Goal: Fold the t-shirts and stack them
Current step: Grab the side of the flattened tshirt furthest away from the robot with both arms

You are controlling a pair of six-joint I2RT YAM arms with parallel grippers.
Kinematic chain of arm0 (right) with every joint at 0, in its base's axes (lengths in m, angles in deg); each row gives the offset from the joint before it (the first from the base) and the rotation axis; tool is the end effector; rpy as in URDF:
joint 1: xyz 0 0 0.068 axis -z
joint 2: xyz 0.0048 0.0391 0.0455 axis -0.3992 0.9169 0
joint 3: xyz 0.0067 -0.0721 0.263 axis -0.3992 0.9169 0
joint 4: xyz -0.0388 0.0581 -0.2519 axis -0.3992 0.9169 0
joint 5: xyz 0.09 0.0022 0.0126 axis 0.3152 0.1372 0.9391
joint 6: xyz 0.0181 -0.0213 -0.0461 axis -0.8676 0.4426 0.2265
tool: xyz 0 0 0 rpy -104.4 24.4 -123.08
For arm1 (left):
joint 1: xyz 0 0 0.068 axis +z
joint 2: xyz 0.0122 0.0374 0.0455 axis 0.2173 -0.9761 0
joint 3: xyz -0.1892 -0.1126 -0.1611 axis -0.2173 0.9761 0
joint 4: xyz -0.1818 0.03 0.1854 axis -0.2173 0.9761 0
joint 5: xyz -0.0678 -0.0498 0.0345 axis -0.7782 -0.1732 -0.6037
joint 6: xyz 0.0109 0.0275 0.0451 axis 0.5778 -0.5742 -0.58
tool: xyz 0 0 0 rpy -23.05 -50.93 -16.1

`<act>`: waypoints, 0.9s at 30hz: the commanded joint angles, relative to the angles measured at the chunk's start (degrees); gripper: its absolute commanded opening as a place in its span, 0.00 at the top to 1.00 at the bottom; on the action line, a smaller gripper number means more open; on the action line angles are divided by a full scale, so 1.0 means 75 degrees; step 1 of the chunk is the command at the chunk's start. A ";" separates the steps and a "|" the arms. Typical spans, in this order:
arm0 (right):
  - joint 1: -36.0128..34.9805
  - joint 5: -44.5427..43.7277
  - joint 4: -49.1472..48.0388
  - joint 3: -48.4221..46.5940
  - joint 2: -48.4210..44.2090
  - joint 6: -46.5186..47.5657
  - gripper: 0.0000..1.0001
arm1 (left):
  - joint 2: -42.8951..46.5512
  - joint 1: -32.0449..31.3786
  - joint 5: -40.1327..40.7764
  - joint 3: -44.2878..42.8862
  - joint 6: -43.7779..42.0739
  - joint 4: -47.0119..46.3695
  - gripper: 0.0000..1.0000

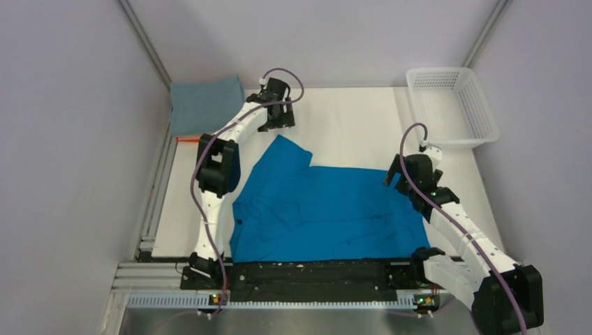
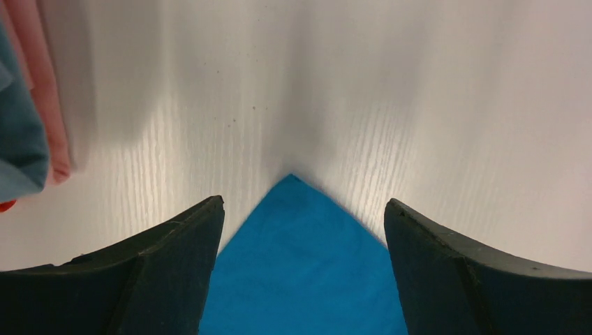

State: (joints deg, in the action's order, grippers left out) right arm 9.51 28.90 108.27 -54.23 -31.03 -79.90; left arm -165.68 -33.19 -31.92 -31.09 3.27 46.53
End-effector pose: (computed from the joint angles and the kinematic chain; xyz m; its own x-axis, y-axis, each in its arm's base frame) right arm 0.1906 0.0351 0.2206 -0.5654 0.3492 -0.7473 0.3467 0.9227 0.1688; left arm 0.4695 -0.1693 0.2248 -0.7799 -0.1950 -0.5947 -0.1438 0.9806 -0.1329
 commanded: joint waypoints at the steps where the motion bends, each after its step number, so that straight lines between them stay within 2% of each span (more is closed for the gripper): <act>1: 0.0104 -0.0205 -0.0424 -0.0281 0.0051 0.0214 0.01 | -0.0772 0.0168 -0.0119 -0.1036 -0.0500 0.0676 0.14; 5: 0.0136 -0.0217 -0.0428 -0.0255 0.0059 0.0244 0.01 | -0.1038 0.0158 -0.0591 -0.1010 -0.0552 0.0560 0.28; 14: 0.0165 -0.0287 -0.0446 -0.0198 0.0048 0.0246 0.01 | -0.0678 0.0090 -0.0761 0.0243 -0.0404 0.0300 0.55; 17: 0.0162 -0.0297 -0.0449 -0.0184 0.0023 0.0255 0.01 | -0.0662 0.0026 -0.0978 0.0260 -0.0323 0.0702 0.57; 20: 0.0170 -0.0361 -0.0450 -0.0177 0.0020 0.0255 0.01 | -0.0511 -0.0139 -0.0737 0.0577 -0.0338 0.0706 0.62; 23: 0.0172 -0.0416 -0.0449 -0.0154 0.0017 0.0244 0.01 | -0.0427 -0.0266 -0.0543 0.0681 -0.0347 0.0694 0.70; 26: 0.0199 -0.0493 -0.0425 -0.0155 0.0018 0.0236 0.01 | -0.0444 -0.0271 -0.0542 0.0715 -0.0299 0.0672 0.99; 27: 0.0212 -0.0517 -0.0407 -0.0159 0.0004 0.0249 0.01 | -0.0445 -0.0281 -0.0478 0.0722 -0.0298 0.0670 1.00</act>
State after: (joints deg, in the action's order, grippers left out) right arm 10.34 27.11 106.56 -54.23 -30.92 -78.57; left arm -169.77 -34.44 -34.87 -27.68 0.61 48.25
